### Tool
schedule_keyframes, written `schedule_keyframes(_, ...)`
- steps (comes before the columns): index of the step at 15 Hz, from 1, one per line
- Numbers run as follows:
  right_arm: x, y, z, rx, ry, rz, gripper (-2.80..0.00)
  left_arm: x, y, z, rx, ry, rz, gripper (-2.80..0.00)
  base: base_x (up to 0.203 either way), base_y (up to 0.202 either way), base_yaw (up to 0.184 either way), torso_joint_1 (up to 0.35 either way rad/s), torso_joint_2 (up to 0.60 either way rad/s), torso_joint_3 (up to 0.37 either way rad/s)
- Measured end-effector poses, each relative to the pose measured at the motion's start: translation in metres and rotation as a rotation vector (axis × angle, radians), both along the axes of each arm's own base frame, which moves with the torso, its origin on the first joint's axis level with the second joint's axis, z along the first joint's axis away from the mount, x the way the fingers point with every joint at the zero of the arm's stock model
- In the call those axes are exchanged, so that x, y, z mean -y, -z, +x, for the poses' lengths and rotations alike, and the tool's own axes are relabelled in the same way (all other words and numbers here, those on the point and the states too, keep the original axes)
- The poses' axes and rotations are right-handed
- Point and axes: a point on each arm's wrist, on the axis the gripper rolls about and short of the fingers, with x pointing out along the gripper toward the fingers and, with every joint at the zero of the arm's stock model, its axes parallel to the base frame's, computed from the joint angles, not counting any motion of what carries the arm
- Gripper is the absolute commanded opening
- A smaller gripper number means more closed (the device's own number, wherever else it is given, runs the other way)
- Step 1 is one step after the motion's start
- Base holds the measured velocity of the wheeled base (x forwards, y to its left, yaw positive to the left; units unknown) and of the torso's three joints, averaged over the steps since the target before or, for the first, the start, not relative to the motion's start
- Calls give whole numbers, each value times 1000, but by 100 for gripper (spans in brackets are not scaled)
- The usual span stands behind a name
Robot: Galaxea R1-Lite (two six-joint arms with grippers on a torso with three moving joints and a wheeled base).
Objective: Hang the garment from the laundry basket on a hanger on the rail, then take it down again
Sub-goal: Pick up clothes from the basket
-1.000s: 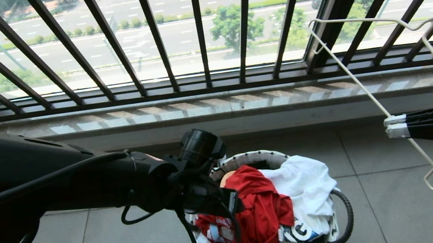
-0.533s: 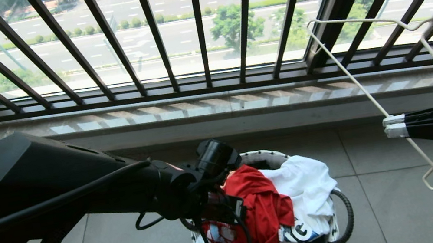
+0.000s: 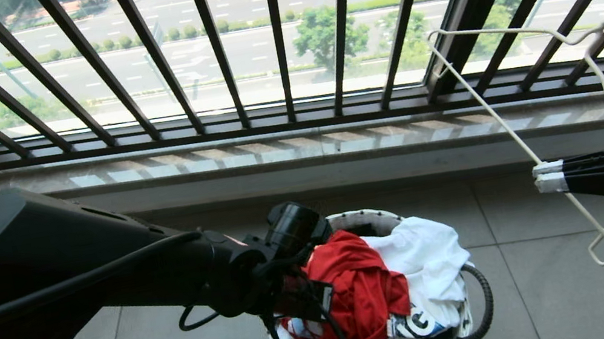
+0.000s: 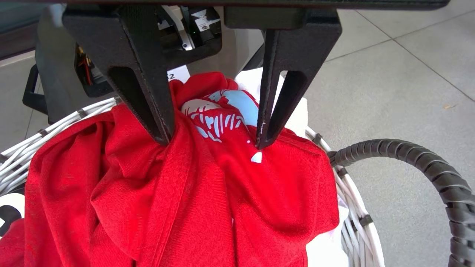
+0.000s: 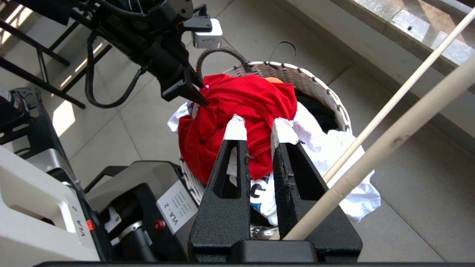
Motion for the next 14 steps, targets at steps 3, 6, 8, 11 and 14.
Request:
schedule_keyframes(3,0,1,1,-5,0,0,-280,-5,5,-4,-18,-4,18,-280,0,0,0,0,0,0)
schedule_keyframes(6,0,1,2,-6,0,0,-280,-14,10,1,-32,-30,31,-280,0,0,0,0,0,0)
schedule_keyframes(8,0,1,2,-6,0,0,-280,-19,10,-1,-39,-36,35,-280,0,0,0,0,0,0)
schedule_keyframes(11,0,1,2,-6,0,0,-280,-30,15,-20,-82,-19,66,-280,0,0,0,0,0,0)
schedule_keyframes(14,0,1,2,-7,0,0,-280,-35,21,-53,-135,51,94,-280,0,0,0,0,0,0)
